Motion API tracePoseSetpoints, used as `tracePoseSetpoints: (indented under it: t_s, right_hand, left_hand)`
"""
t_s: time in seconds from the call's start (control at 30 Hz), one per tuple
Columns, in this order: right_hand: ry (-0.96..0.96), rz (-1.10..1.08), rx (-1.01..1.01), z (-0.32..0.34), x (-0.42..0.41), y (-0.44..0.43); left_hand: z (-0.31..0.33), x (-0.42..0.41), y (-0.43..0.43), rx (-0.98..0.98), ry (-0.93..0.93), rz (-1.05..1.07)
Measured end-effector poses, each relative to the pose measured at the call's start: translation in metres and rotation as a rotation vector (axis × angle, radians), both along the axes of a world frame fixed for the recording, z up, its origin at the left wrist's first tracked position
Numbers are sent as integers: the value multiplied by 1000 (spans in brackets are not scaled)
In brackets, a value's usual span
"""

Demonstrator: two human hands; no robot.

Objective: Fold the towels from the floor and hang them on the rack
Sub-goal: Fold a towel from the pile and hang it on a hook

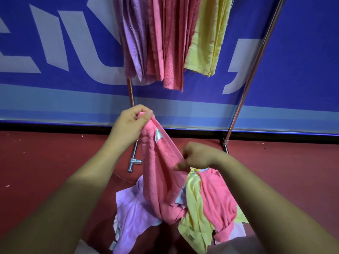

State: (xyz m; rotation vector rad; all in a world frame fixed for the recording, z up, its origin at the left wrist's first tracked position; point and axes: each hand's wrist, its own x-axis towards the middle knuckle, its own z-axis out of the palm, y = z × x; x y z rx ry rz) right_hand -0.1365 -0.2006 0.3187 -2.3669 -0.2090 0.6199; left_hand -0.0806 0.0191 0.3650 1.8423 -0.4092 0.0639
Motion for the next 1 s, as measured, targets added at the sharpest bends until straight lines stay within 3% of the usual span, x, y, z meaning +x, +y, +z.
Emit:
tracePoseSetpoints:
  t_s: [0.07, 0.17, 0.3, 0.4, 0.53, 0.63, 0.77, 0.9, 0.93, 1.0]
  right_hand:
    - [1, -43, -164, -8, 5, -6]
    - [-31, -215, -182, -13, 14, -14]
    - [-316, -636, 90, 0, 22, -20]
    - [-442, -765, 453, 24, 17, -20]
    - [-54, -732, 1026, 35, 11, -19]
    - [184, -610, 1169, 38, 8, -21]
    - [159, -614, 1103, 38, 6, -24]
    - [-232, -768, 444, 30, 4, -19]
    - [-258, -759, 385, 32, 3, -16]
    - [-177, -766, 514, 36, 0, -7]
  left_hand:
    - [3, 3, 7, -39, -2, 31]
    - [-1, 8, 18, -72, 16, 97]
    - [-10, 15, 31, -55, 99, 215]
    - [-12, 15, 36, 14, 72, 286]
    - [-11, 11, 38, 81, 5, 339]
    - [-11, 11, 43, 96, 24, 390]
    - [-7, 9, 47, 85, 60, 432]
    - [1, 2, 44, 2, 99, 340]
    - [3, -1, 42, 8, 99, 294]
    - [5, -5, 35, 16, 110, 179]
